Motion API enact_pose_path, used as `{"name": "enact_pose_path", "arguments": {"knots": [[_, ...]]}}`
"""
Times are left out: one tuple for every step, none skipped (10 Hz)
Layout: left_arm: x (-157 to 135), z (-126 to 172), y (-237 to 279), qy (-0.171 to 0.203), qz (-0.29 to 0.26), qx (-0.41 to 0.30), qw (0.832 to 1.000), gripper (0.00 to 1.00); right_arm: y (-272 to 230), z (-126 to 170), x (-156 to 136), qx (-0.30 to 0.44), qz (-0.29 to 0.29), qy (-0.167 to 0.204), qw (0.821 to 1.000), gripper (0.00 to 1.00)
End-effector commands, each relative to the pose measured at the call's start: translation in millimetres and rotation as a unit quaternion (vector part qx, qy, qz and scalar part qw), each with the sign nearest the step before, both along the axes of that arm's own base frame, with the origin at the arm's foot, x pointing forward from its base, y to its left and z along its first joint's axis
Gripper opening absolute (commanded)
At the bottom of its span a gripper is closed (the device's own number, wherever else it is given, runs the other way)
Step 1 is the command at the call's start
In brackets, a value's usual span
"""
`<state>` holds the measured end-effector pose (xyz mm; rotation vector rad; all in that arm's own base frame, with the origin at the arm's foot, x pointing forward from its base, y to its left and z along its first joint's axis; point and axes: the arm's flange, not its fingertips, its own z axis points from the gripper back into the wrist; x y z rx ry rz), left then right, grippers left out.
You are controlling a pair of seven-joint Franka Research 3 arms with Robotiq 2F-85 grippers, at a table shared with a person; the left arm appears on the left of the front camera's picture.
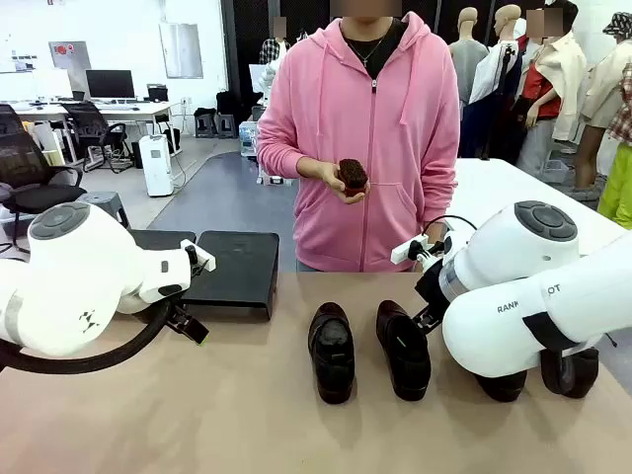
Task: Organize the shoes by placing them on the stand.
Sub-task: Pick up one Shoe and place it in the middle of the table.
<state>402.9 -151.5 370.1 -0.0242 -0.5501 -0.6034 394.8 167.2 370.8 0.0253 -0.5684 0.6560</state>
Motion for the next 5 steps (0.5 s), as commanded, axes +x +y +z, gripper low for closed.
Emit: {"name": "enact_pose_path", "arguments": {"knots": [[-0.1, 0.4, 0.0, 0.000, 0.000, 0.000, 1.000, 1.00, 0.0, 0.0, 0.0, 0.000, 0.000, 0.000, 1.000, 1.00], [-0.1, 0.4, 0.0, 0.000, 0.000, 0.000, 1.000, 1.00, 0.0, 0.0, 0.0, 0.000, 0.000, 0.000, 1.000, 1.00], [-0.1, 0.4, 0.0, 0.000, 0.000, 0.000, 1.000, 1.00, 0.0, 0.0, 0.0, 0.000, 0.000, 0.000, 1.000, 1.00], [-0.1, 0.4, 0.0, 0.000, 0.000, 0.000, 1.000, 1.00, 0.0, 0.0, 0.0, 0.000, 0.000, 0.000, 1.000, 1.00], [-0.1, 0.4, 0.0, 0.000, 0.000, 0.000, 1.000, 1.00, 0.0, 0.0, 0.0, 0.000, 0.000, 0.000, 1.000, 1.00]]}}
